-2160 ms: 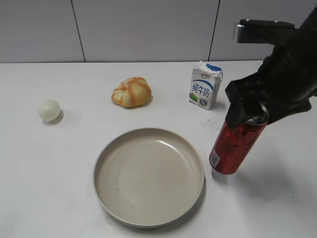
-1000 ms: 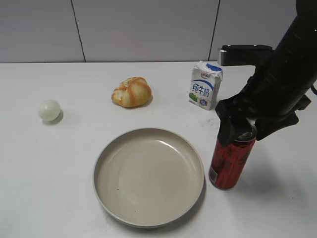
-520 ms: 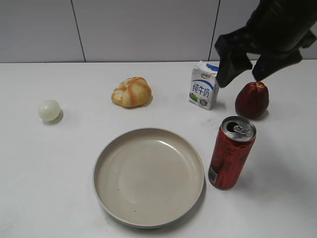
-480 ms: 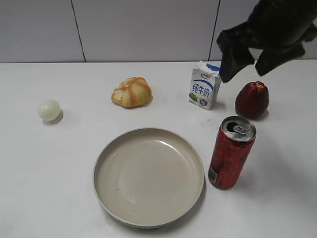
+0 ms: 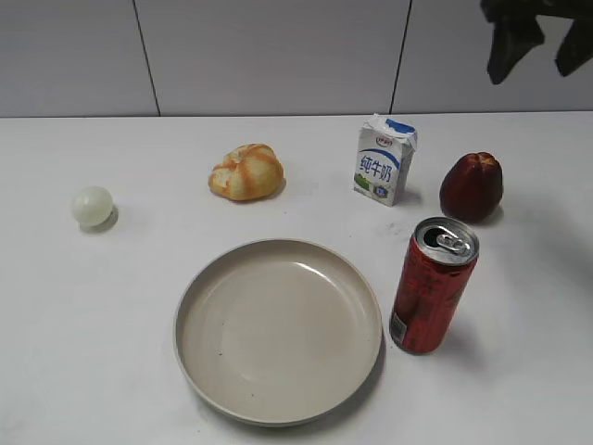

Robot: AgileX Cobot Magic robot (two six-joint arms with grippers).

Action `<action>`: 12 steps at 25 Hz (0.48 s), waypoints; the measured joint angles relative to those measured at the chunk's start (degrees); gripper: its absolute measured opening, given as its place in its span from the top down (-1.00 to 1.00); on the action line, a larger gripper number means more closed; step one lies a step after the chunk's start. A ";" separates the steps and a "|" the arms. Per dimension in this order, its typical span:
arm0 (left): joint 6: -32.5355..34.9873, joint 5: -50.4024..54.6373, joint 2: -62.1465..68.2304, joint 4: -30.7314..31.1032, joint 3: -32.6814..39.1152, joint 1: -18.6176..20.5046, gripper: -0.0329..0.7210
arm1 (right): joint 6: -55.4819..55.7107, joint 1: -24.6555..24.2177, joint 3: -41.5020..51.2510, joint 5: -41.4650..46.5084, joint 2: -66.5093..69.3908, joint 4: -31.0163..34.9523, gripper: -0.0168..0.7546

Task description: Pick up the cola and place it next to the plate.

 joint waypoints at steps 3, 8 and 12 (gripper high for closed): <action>0.00 0.00 0.00 0.00 0.00 0.00 0.28 | -0.90 -4.46 -0.05 0.04 -0.02 1.31 -0.59; 0.00 0.00 0.00 0.00 0.00 0.00 0.28 | -1.57 -7.23 2.88 0.04 -3.57 2.42 -0.59; 0.00 0.00 0.00 0.00 0.00 0.00 0.28 | -2.37 -7.23 10.16 0.04 -11.14 2.94 -0.59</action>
